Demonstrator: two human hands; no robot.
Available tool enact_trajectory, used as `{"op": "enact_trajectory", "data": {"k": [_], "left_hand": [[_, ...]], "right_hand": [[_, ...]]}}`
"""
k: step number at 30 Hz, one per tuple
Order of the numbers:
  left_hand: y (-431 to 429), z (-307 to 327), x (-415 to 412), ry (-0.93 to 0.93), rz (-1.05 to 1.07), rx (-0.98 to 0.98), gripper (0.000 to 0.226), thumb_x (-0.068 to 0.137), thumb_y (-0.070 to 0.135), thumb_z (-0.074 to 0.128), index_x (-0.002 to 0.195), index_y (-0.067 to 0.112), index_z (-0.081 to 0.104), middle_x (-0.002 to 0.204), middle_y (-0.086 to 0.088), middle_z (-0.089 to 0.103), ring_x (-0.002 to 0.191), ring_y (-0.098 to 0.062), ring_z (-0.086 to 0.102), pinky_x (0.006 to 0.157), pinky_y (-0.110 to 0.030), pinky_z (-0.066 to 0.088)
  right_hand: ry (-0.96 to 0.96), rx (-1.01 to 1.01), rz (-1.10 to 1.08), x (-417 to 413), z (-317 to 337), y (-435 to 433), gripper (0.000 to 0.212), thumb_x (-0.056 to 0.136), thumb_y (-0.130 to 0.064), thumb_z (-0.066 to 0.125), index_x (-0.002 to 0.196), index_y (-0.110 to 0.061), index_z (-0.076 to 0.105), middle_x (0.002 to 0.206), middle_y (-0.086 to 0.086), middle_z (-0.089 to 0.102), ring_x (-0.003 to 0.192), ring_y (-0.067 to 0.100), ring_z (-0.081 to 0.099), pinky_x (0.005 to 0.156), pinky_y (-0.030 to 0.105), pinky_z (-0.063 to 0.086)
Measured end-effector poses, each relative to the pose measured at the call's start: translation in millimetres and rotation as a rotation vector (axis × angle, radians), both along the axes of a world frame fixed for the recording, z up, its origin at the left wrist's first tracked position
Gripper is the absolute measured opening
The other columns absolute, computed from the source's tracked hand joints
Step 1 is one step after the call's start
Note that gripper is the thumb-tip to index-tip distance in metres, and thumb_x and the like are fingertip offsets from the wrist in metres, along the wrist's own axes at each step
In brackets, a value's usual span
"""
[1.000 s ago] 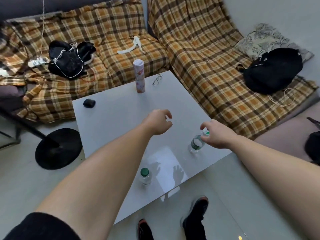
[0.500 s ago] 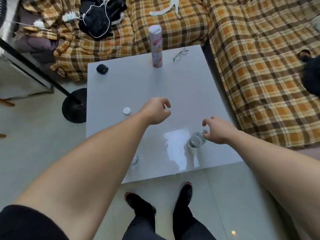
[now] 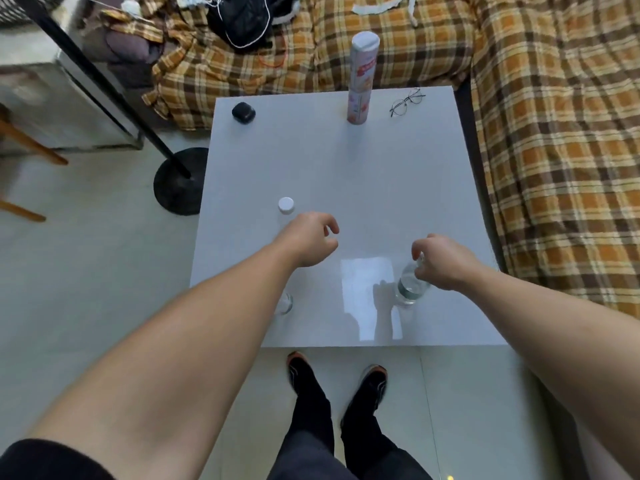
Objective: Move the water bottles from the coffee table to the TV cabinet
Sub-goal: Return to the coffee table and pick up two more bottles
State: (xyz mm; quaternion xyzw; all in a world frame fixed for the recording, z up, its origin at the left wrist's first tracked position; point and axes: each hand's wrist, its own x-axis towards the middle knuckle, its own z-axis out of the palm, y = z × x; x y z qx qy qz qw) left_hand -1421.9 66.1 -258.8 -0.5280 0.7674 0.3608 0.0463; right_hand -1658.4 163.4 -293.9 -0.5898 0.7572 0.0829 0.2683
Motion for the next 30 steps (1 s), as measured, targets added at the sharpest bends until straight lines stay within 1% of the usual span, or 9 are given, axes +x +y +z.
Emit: {"op": "enact_trajectory", "data": {"k": [3, 7, 11, 13, 16, 18, 21, 26, 30], "left_hand": [[-12, 9, 18, 0.009, 0.110, -0.083, 0.028, 0.084, 0.023, 0.047, 0.108, 0.025, 0.061, 0.110, 0.000, 0.058, 0.091, -0.021, 0.060, 0.083, -0.036, 0.052], [-40, 14, 34, -0.086, 0.173, -0.226, 0.031, 0.087, 0.024, 0.047, 0.117, 0.027, 0.055, 0.124, 0.001, 0.053, 0.106, -0.023, 0.054, 0.082, -0.034, 0.047], [-61, 6, 37, -0.205, 0.063, -0.208, 0.046, 0.088, 0.027, 0.046, 0.133, 0.032, 0.041, 0.139, 0.001, 0.040, 0.117, -0.027, 0.048, 0.079, -0.034, 0.040], [-69, 0, 36, -0.252, 0.002, -0.192, 0.050, 0.089, 0.027, 0.045, 0.138, 0.033, 0.035, 0.142, 0.000, 0.037, 0.120, -0.029, 0.047, 0.083, -0.036, 0.040], [-80, -11, 34, -0.287, -0.058, -0.141, 0.054, 0.088, 0.024, 0.045, 0.140, 0.031, 0.033, 0.143, -0.002, 0.035, 0.118, -0.030, 0.050, 0.085, -0.038, 0.043], [-85, -18, 32, -0.300, -0.076, -0.112, 0.055, 0.088, 0.022, 0.046, 0.140, 0.030, 0.033, 0.142, -0.003, 0.035, 0.115, -0.029, 0.053, 0.081, -0.036, 0.043], [-89, -29, 30, -0.321, -0.108, -0.098, 0.050, 0.087, 0.020, 0.046, 0.136, 0.029, 0.038, 0.136, -0.004, 0.040, 0.110, -0.029, 0.055, 0.077, -0.034, 0.043], [-96, -42, 29, -0.256, -0.156, -0.112, 0.034, 0.085, 0.016, 0.053, 0.118, 0.022, 0.056, 0.121, -0.005, 0.052, 0.103, -0.028, 0.056, 0.075, -0.032, 0.043], [-97, -50, 37, -0.230, -0.146, -0.103, 0.032, 0.085, 0.015, 0.057, 0.116, 0.020, 0.056, 0.120, -0.007, 0.052, 0.101, -0.030, 0.057, 0.074, -0.031, 0.042]], "right_hand": [[-0.006, -0.067, 0.008, 9, 14, -21, 0.023, 0.080, -0.023, 0.064, 0.103, -0.018, 0.064, 0.107, 0.005, 0.057, 0.086, 0.026, 0.057, 0.067, 0.032, 0.043], [-0.023, -0.102, 0.003, 20, 28, -42, 0.022, 0.081, -0.022, 0.062, 0.102, -0.018, 0.063, 0.106, 0.005, 0.057, 0.084, 0.025, 0.054, 0.067, 0.032, 0.043], [-0.022, -0.143, 0.041, 29, 36, -64, 0.023, 0.081, -0.020, 0.059, 0.103, -0.016, 0.063, 0.105, 0.007, 0.057, 0.086, 0.028, 0.056, 0.069, 0.034, 0.047], [-0.021, -0.160, 0.041, 33, 40, -76, 0.023, 0.081, -0.020, 0.060, 0.103, -0.017, 0.063, 0.106, 0.007, 0.057, 0.087, 0.029, 0.057, 0.071, 0.035, 0.048], [-0.012, -0.190, 0.036, 40, 42, -93, 0.023, 0.080, -0.021, 0.059, 0.103, -0.017, 0.063, 0.105, 0.007, 0.056, 0.087, 0.031, 0.057, 0.069, 0.033, 0.045], [-0.013, -0.201, 0.029, 45, 42, -102, 0.024, 0.080, -0.019, 0.059, 0.103, -0.017, 0.063, 0.105, 0.008, 0.057, 0.087, 0.031, 0.057, 0.069, 0.033, 0.044], [-0.022, -0.197, 0.001, 51, 42, -109, 0.023, 0.083, -0.019, 0.060, 0.106, -0.016, 0.064, 0.107, 0.008, 0.057, 0.088, 0.030, 0.058, 0.072, 0.036, 0.049], [-0.025, -0.168, -0.042, 53, 40, -110, 0.023, 0.085, -0.022, 0.061, 0.107, -0.017, 0.063, 0.107, 0.006, 0.057, 0.088, 0.027, 0.057, 0.075, 0.041, 0.052], [-0.022, -0.157, -0.044, 57, 43, -112, 0.022, 0.086, -0.021, 0.059, 0.107, -0.017, 0.063, 0.108, 0.006, 0.056, 0.087, 0.028, 0.057, 0.074, 0.038, 0.050]]}}
